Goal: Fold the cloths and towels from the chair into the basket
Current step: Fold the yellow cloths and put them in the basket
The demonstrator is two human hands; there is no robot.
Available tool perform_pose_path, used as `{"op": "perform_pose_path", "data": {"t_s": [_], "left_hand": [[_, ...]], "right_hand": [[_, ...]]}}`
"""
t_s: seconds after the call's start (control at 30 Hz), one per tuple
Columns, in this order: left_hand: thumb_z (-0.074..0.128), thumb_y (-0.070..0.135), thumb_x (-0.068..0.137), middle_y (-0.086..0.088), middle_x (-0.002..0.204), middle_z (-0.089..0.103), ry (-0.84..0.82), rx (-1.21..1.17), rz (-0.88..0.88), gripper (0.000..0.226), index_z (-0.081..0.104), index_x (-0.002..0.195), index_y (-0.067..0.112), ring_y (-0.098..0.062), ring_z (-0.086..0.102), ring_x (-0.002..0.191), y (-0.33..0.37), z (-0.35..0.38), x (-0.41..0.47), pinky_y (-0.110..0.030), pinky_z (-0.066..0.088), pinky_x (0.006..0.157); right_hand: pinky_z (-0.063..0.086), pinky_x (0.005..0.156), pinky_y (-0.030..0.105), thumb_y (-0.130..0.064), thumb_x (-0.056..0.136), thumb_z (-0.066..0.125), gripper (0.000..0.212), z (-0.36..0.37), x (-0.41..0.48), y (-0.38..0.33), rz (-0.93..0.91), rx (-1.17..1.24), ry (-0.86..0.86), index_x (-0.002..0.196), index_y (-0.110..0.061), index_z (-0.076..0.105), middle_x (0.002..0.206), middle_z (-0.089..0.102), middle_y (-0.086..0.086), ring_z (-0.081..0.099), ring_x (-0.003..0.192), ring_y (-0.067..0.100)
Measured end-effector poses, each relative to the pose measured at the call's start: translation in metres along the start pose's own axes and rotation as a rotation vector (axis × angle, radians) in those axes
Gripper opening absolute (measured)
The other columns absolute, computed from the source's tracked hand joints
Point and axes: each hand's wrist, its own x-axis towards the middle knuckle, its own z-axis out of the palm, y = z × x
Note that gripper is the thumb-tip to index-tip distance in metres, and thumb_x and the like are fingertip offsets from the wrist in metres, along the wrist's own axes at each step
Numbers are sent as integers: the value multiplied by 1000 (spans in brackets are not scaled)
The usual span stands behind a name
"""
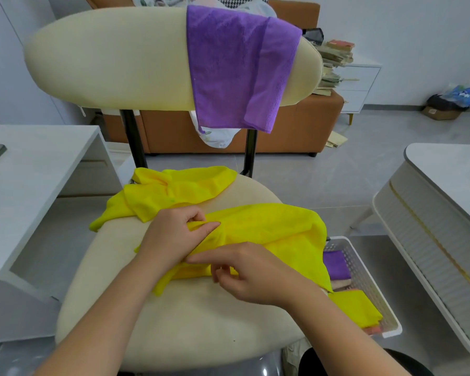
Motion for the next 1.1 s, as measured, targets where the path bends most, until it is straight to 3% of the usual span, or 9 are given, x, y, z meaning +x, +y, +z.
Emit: {"op": "perform_pose_path", "data": {"t_s": [0.1, 0.2, 0.33, 0.43, 0.6, 0.77, 0.9, 0.97, 1.1], "left_hand": [[60, 63, 62, 12, 52, 48, -10, -27, -28, 37, 45, 54, 30, -6, 42, 52, 4, 0, 0, -17, 28, 48], [70, 49, 67, 7, 53, 42, -56, -168, -56, 35, 50, 57, 22, -6, 39, 55, 6, 2, 2, -18, 29, 50], [72, 38, 74, 2, 59, 45, -97, -279, -83, 32, 55, 61, 14, -5, 39, 56, 8, 2, 2, -18, 31, 52], [64, 49, 68, 0, 62, 51, -90, -291, -103, 40, 60, 68, 9, -4, 41, 58, 8, -2, 2, -20, 33, 54], [63, 45, 71, -1, 62, 50, -67, -306, -93, 40, 59, 69, 5, -4, 42, 58, 12, -5, 1, -17, 33, 53], [67, 49, 76, -2, 62, 51, -53, -355, -66, 43, 59, 70, 8, -4, 42, 59, 13, -4, 0, -19, 34, 55], [63, 58, 73, 2, 73, 57, 24, -197, 14, 41, 58, 68, 18, -10, 49, 64, 2, -13, 1, -19, 34, 54], [55, 64, 72, 3, 67, 57, 7, -67, 77, 45, 59, 69, 20, -13, 50, 68, -3, -18, -1, -23, 35, 54], [49, 73, 64, 12, 62, 56, -55, 66, 125, 52, 58, 68, 23, -4, 52, 70, -9, -26, -2, -23, 34, 52]], "right_hand": [[50, 70, 38, -22, 82, 34, 56, 5, 0, 0, 18, -94, -56, 135, -39, 46, 101, 67, -3, 59, 85, 20], [47, 67, 37, -18, 87, 45, 52, 8, 1, 2, 72, -140, -70, 136, -35, 42, 102, 63, -2, 57, 85, 20], [47, 70, 38, -35, 90, 51, 26, 12, 4, 5, 112, -189, -68, 108, -18, 60, 103, 59, 0, 56, 94, 21], [46, 68, 36, -57, 85, 53, 42, 16, 6, 7, 213, -174, -8, 87, -17, 64, 93, 60, -2, 56, 85, 18], [37, 73, 34, -83, 62, 23, 69, 25, 9, 5, 392, -381, 136, 74, -25, 58, 84, 59, -7, 54, 86, 15], [37, 73, 38, -65, 66, 37, 54, 38, 10, 13, 344, -457, 186, 90, -21, 58, 99, 56, -1, 50, 96, 24], [43, 70, 42, -18, 79, 51, 13, 25, 8, 29, 242, -312, 170, 90, -13, 54, 93, 58, 10, 55, 91, 33], [44, 74, 45, -5, 77, 48, 19, 16, 5, 36, 258, -275, 135, 95, -13, 52, 94, 59, 11, 54, 91, 32], [36, 66, 30, -5, 72, 39, 25, -3, 0, 47, 361, -6, 269, 82, -13, 61, 80, 60, 4, 48, 75, 16]]}}
